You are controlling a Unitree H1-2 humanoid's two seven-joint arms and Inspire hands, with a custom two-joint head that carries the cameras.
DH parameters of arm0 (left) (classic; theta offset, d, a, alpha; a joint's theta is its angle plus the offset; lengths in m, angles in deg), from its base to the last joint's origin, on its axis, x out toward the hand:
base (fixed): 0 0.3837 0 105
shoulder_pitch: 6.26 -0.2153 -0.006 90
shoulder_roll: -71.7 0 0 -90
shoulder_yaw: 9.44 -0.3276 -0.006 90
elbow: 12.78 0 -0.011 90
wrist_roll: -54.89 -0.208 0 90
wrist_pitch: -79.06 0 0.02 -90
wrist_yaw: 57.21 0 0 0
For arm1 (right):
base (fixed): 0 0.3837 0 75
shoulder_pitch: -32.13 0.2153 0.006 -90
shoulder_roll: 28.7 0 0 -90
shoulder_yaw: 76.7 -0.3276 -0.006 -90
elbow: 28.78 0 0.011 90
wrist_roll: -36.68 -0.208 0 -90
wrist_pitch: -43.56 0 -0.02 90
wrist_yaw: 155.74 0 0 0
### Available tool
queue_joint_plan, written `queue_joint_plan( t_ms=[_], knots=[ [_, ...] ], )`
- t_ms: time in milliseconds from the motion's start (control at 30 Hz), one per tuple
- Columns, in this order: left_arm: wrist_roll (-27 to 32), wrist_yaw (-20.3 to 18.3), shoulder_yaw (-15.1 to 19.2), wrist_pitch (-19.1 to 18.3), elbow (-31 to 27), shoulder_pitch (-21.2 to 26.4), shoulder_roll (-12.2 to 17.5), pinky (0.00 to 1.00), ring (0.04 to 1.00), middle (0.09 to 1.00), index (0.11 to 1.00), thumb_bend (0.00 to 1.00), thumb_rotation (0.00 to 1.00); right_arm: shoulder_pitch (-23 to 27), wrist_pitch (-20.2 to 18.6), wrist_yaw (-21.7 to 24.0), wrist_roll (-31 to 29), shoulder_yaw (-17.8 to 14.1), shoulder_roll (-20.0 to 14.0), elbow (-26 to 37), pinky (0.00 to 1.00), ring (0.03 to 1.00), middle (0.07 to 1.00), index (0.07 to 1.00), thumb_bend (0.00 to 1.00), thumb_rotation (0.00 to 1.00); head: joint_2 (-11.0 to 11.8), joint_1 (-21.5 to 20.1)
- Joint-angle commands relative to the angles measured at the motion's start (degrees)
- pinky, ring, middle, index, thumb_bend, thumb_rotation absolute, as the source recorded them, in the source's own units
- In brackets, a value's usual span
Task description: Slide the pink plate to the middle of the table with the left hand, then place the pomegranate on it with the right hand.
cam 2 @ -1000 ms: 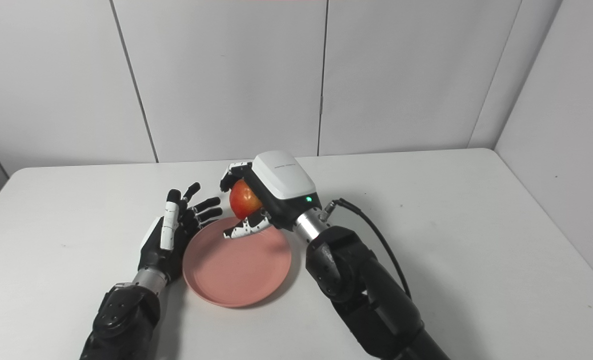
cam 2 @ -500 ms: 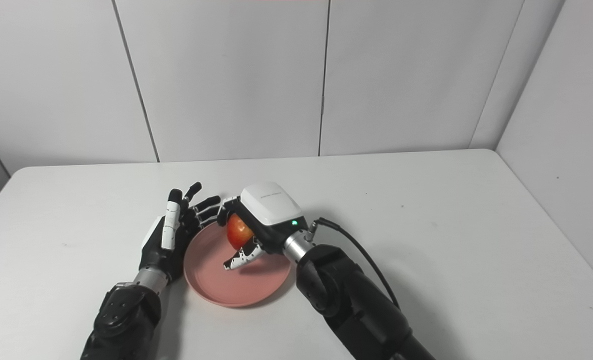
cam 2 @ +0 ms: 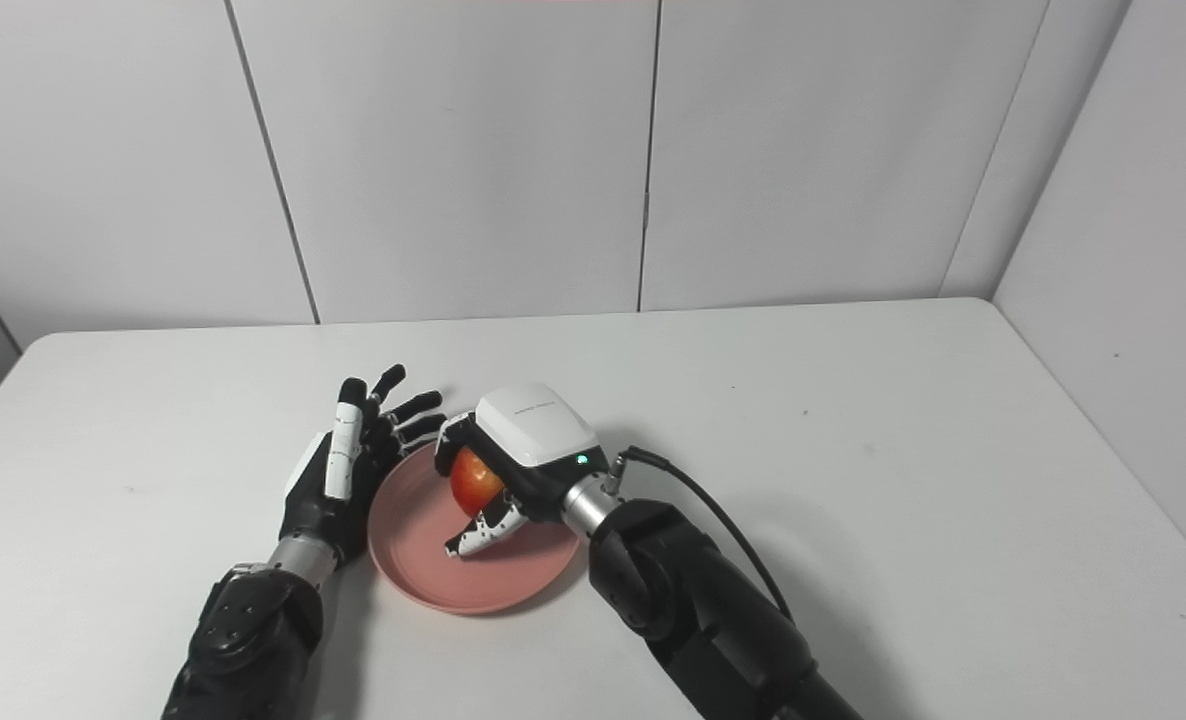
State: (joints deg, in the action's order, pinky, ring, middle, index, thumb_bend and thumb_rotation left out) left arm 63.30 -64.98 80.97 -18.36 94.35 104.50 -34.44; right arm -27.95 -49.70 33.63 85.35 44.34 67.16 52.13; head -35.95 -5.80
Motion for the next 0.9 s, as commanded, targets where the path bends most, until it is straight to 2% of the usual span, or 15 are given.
queue_joint_plan(
  t_ms=[0,33,233,700,867],
  knots=[
    [-0.17,0.26,-0.12,0.5,0.17,1.41,-0.38,0.73,0.799,0.823,0.947,0.95,0.98,3.12,2.03,0.42,0.4,0.05,-0.29,2.32,0.38,0.519,0.644,0.704,0.81,0.85,0.01,0.06],
    [-0.02,0.18,-0.07,0.64,0.24,1.43,-0.42,0.75,0.818,0.837,0.943,0.94,0.97,3.09,2.08,0.85,0.35,0.12,-0.36,2.51,0.42,0.572,0.688,0.728,0.87,0.91,0.01,0.06],
    [0.14,-0.28,-0.11,1.86,0.74,1.49,-0.25,0.8,0.871,0.885,0.938,0.94,0.97,2.64,2.38,1.58,0.09,0.25,-0.43,2.77,0.5,0.671,0.778,0.787,0.97,0.98,-0.06,0.02],
    [-0.42,-0.03,-0.57,1.51,0.25,1.17,-0.02,0.75,0.784,0.819,0.927,0.95,0.98,2.62,1.85,1.77,-0.41,-0.51,-0.65,4.1,0.52,0.709,0.796,0.811,0.94,1.0,-0.13,-0.06],
    [0.12,0.2,-0.16,0.35,-0.31,1.03,-0.18,0.79,0.794,0.769,0.927,0.94,0.98,1.77,1.12,0.01,-1.84,-3.85,-0.59,7.12,0.51,0.701,0.8,0.812,0.9,0.98,-0.16,0.06]
  ],
)
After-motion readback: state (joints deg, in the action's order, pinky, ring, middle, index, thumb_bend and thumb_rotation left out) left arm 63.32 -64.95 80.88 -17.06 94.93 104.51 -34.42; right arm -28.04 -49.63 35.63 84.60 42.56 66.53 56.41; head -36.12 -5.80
